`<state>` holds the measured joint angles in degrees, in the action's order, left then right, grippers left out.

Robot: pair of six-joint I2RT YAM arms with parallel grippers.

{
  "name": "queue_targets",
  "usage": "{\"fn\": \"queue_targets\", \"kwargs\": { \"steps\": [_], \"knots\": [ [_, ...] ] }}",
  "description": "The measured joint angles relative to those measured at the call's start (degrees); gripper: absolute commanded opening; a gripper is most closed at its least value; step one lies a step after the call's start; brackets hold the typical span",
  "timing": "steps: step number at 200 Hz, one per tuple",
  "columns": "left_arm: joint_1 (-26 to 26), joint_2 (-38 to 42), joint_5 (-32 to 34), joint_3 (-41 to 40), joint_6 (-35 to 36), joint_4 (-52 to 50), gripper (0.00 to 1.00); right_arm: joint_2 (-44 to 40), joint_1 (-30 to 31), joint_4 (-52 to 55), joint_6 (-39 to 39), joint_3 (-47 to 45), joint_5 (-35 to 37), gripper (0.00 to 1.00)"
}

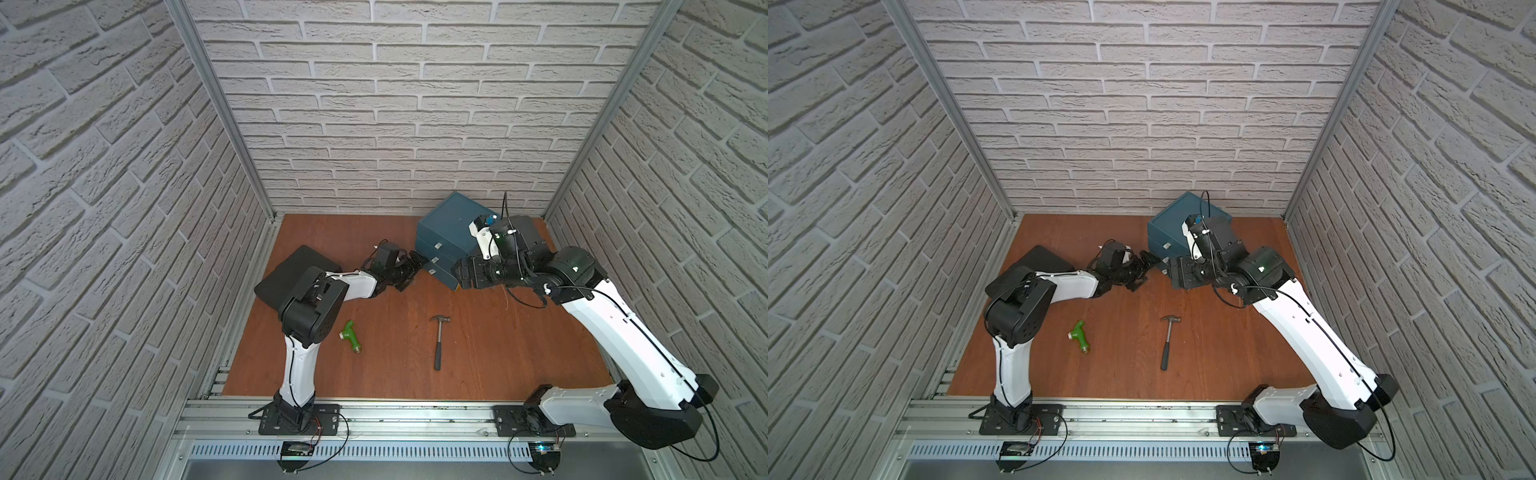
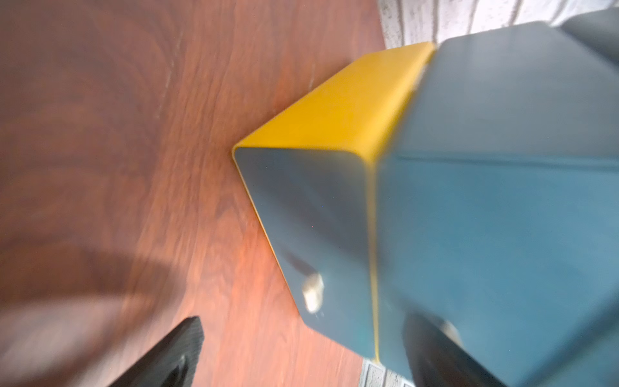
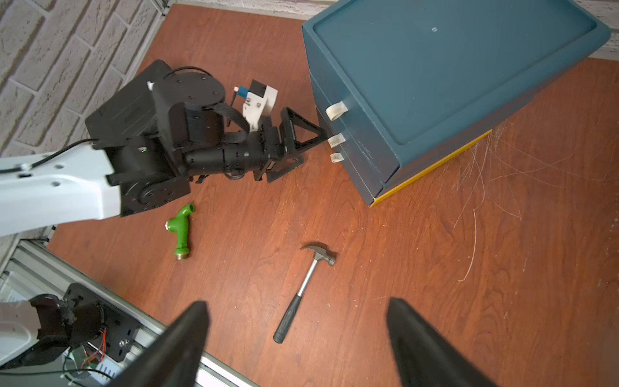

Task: Put the paint cans in the drawer according to color
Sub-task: Close the drawer in the storage box, then reset both arms

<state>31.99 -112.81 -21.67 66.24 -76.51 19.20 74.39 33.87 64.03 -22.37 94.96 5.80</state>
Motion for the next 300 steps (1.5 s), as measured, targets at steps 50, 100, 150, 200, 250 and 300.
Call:
{"fn": "queue_targets", "kwargs": {
  "steps": [50,100,150,200,250,300],
  "knots": [
    [-2.78,16.39,1.2,-3.13,7.15,-11.56,0.98,-2.67,-0.46,-1.09,-1.2,-2.4,3.74,1.0],
    [-7.52,29.14,8.76,0.28,19.96,-35.04,0.98,-10.36,-0.59,-3.06,-1.4,-7.89,13.9,1.0],
    [-8.46,36.85,35.76,8.72,32.54,-57.9,0.98,-22.4,-8.55,-13.57,1.6,-22.6,25.07,1.0],
    [-16.94,50.27,53.96,-12.9,42.53,-53.83,0.98,-30.6,-18.78,-37.07,6.62,-51.32,29.9,1.0],
    [-23.02,50.77,54.99,-26.12,59.28,-34.86,0.98,-22.73,-22.67,-59.91,13.07,-65.26,29.22,1.0],
    [-30.73,47.45,47.25,-38.84,69.53,-12.48,0.98,-9.77,-27.08,-78.6,16.02,-71.69,24.72,1.0]
  ]
}}
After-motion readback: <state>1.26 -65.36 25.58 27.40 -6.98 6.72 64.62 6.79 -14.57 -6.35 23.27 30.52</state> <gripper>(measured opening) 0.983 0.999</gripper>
